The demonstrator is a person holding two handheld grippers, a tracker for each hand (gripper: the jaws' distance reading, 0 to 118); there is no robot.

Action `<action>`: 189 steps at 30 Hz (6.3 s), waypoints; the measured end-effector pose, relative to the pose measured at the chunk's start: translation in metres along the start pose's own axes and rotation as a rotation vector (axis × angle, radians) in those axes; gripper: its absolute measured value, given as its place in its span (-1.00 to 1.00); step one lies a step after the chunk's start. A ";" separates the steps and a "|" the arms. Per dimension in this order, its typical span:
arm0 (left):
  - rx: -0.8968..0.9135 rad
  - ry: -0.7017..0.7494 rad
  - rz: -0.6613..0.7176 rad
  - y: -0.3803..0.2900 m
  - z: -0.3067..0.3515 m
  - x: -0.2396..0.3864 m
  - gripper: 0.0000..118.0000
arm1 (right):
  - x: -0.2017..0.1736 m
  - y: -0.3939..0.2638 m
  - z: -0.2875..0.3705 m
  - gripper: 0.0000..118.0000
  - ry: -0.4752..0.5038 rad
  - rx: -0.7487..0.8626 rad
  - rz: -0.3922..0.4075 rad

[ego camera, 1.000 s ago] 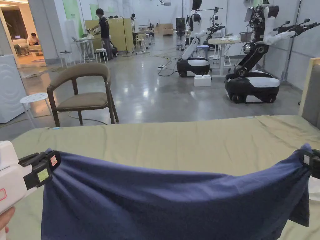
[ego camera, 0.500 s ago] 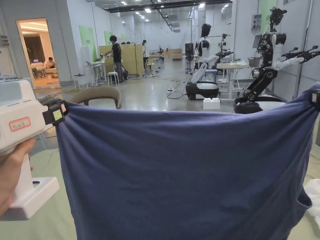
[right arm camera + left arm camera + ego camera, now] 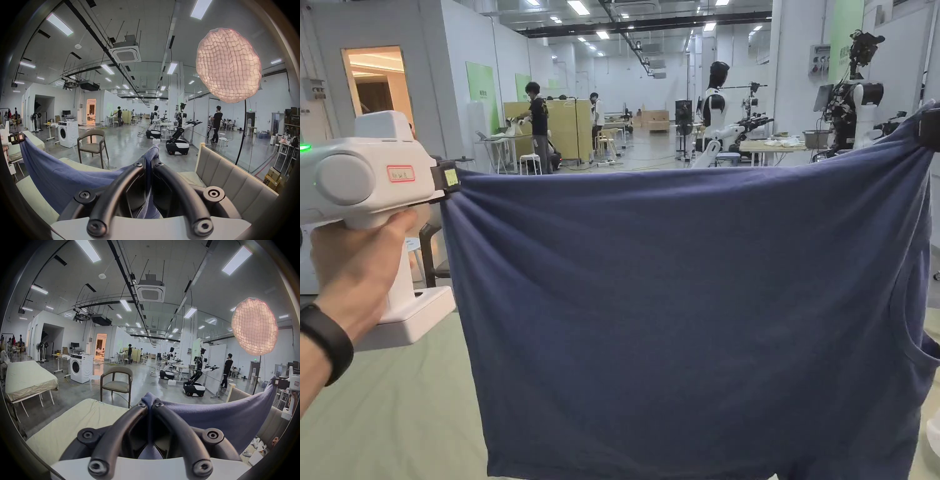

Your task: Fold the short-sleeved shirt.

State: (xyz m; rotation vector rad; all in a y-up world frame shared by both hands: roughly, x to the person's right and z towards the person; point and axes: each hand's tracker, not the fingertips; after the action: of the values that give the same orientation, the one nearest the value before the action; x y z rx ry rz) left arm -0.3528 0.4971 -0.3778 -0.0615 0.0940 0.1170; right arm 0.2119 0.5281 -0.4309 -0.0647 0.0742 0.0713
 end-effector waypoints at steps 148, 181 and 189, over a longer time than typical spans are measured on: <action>-0.707 -0.118 -0.034 -0.404 0.211 -0.054 -0.94 | 0.018 -0.459 0.249 -0.94 0.006 -0.628 -0.237; -0.322 -0.087 -0.011 -0.384 0.220 -0.004 -0.32 | -0.042 -0.440 0.234 -0.53 0.051 -0.396 -0.077; -0.365 -0.123 -0.085 -0.399 0.267 0.005 -1.00 | -0.064 -0.452 0.270 -1.00 0.080 -0.408 -0.140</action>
State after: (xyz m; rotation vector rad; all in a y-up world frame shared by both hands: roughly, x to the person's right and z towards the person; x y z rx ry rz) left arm -0.2763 0.1195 -0.0907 -0.4213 -0.0537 0.0516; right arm 0.2008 0.0916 -0.1297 -0.4800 0.1342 -0.0573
